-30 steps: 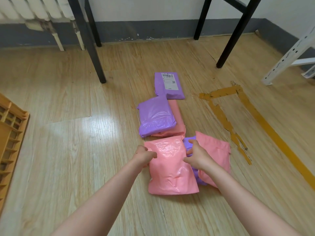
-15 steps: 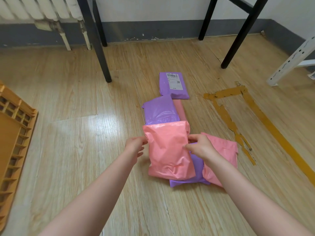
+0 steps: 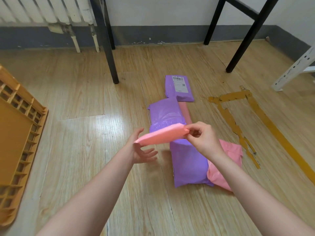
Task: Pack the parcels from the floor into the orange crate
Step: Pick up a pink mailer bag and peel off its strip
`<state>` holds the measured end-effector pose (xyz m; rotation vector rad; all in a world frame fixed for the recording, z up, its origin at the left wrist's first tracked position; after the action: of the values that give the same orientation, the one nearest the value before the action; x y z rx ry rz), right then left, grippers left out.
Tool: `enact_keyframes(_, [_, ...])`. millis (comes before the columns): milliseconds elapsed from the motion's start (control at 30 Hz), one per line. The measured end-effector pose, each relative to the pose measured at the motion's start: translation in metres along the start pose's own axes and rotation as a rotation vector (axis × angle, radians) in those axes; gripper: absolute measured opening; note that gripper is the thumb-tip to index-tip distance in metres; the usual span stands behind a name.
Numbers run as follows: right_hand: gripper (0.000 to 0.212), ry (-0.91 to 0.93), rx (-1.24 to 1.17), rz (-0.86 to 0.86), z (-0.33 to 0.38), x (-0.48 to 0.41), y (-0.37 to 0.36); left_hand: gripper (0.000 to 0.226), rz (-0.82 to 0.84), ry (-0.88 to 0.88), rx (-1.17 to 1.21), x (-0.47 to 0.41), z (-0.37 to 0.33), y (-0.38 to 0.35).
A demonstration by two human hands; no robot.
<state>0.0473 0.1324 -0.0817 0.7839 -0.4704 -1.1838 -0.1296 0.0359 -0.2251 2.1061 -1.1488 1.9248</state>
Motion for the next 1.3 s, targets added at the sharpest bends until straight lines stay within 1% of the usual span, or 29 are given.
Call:
enact_keyframes(33, [0.027,0.028,-0.001,-0.013,0.003,0.002,0.002,0.066,0.047,0.046,-0.006,0.001,0.005,-0.005])
enact_keyframes(67, [0.034,0.037,-0.025,-0.013,0.004,0.004,0.003,0.063,0.1,0.082,-0.032,0.003,0.009,-0.011])
enact_keyframes(133, [0.044,0.015,-0.082,0.008,0.002,0.006,0.004,0.041,0.16,0.111,-0.115,0.006,0.014,-0.019])
enact_keyframes(200, [0.045,-0.01,-0.108,0.038,-0.001,0.009,0.005,0.023,0.136,0.075,-0.165,0.007,0.011,-0.019])
enact_keyframes(267, [0.045,-0.068,-0.158,0.046,-0.005,0.01,0.006,0.016,0.089,-0.001,-0.216,0.007,0.003,-0.016])
enact_keyframes(333, [0.045,-0.2,-0.297,0.031,-0.016,0.009,0.007,0.014,0.058,-0.082,-0.266,0.011,-0.007,-0.016])
enact_keyframes(400, [0.04,-0.407,-0.544,0.05,-0.029,0.009,0.003,0.015,0.05,-0.19,-0.343,0.017,-0.024,-0.019])
enact_keyframes(433, [0.036,-0.482,-0.635,0.08,-0.032,0.01,-0.001,0.017,0.055,-0.235,-0.389,0.023,-0.032,-0.023])
enact_keyframes(467, [0.035,-0.519,-0.665,0.11,-0.032,0.009,-0.004,0.02,0.064,-0.272,-0.43,0.029,-0.041,-0.027])
enact_keyframes(533, [0.046,-0.52,-0.614,0.15,-0.029,0.003,-0.007,0.026,0.092,-0.316,-0.495,0.043,-0.057,-0.036])
enact_keyframes(567, [0.049,-0.5,-0.579,0.158,-0.023,0.0,-0.007,0.031,0.108,-0.326,-0.543,0.051,-0.064,-0.042])
enact_keyframes(633, [0.039,-0.448,-0.515,0.166,-0.006,-0.008,-0.008,0.038,0.122,-0.332,-0.685,0.067,-0.08,-0.051])
enact_keyframes(700, [0.025,-0.388,-0.442,0.154,0.014,-0.019,-0.003,0.046,0.067,-0.372,-0.825,0.089,-0.102,-0.058])
enact_keyframes(733, [0.022,-0.335,-0.395,0.142,0.026,-0.028,0.001,0.057,0.004,-0.442,-0.896,0.103,-0.119,-0.062])
enact_keyframes(767, [0.021,-0.267,-0.331,0.14,0.042,-0.037,0.007,0.073,-0.081,-0.561,-0.979,0.118,-0.14,-0.066])
enact_keyframes(800, [0.021,-0.191,-0.238,0.157,0.061,-0.045,0.011,0.089,-0.185,-0.724,-1.071,0.14,-0.163,-0.071])
enact_keyframes(833, [0.019,-0.109,-0.122,0.195,0.082,-0.054,0.013,0.099,-0.256,-0.909,-1.159,0.164,-0.183,-0.08])
enact_keyframes(867, [0.017,-0.026,0.017,0.243,0.104,-0.061,0.013,0.103,-0.261,-1.087,-1.247,0.189,-0.195,-0.092])
enact_keyframes(900, [0.015,0.062,0.164,0.282,0.128,-0.067,0.012,0.103,-0.224,-1.231,-1.339,0.213,-0.201,-0.102])
enact_keyframes(933, [0.014,0.147,0.305,0.299,0.152,-0.072,0.012,0.101,-0.173,-1.322,-1.433,0.233,-0.203,-0.109])
enact_keyframes(967, [0.013,0.23,0.422,0.303,0.176,-0.076,0.011,0.097,-0.128,-1.365,-1.51,0.248,-0.204,-0.11])
enact_keyframes(1000, [0.013,0.313,0.513,0.314,0.203,-0.078,0.008,0.09,-0.094,-1.383,-1.557,0.263,-0.206,-0.106])
enact_keyframes(1067, [0.02,0.466,0.654,0.344,0.256,-0.077,-0.005,0.071,-0.049,-1.394,-1.585,0.288,-0.212,-0.089])
enact_keyframes(1133, [0.025,0.591,0.768,0.368,0.302,-0.072,-0.021,0.053,-0.051,-1.414,-1.591,0.308,-0.217,-0.068])
enact_keyframes(1200, [0.023,0.674,0.836,0.384,0.347,-0.065,-0.04,0.036,-0.127,-1.457,-1.602,0.326,-0.225,-0.044])
enact_keyframes(1233, [0.021,0.697,0.848,0.383,0.365,-0.062,-0.048,0.028,-0.196,-1.5,-1.622,0.335,-0.228,-0.034])
enact_keyframes(1267, [0.024,0.721,0.856,0.386,0.386,-0.055,-0.057,0.02,-0.289,-1.56,-1.651,0.345,-0.233,-0.022])
enact_keyframes(1300, [0.043,0.754,0.85,0.388,0.406,-0.047,-0.065,0.016,-0.382,-1.621,-1.677,0.356,-0.237,-0.01])
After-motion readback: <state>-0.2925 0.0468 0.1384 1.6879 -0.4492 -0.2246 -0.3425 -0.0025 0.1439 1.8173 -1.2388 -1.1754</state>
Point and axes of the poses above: each hand's wrist, its own x-axis away from the middle knuckle, its own y-axis out of the back of the hand, z = x × y, the point moved 9 cm from there along -x, towards the middle knuckle, and after that the axes turned 11 degrees about x, right-handed, at the moved point
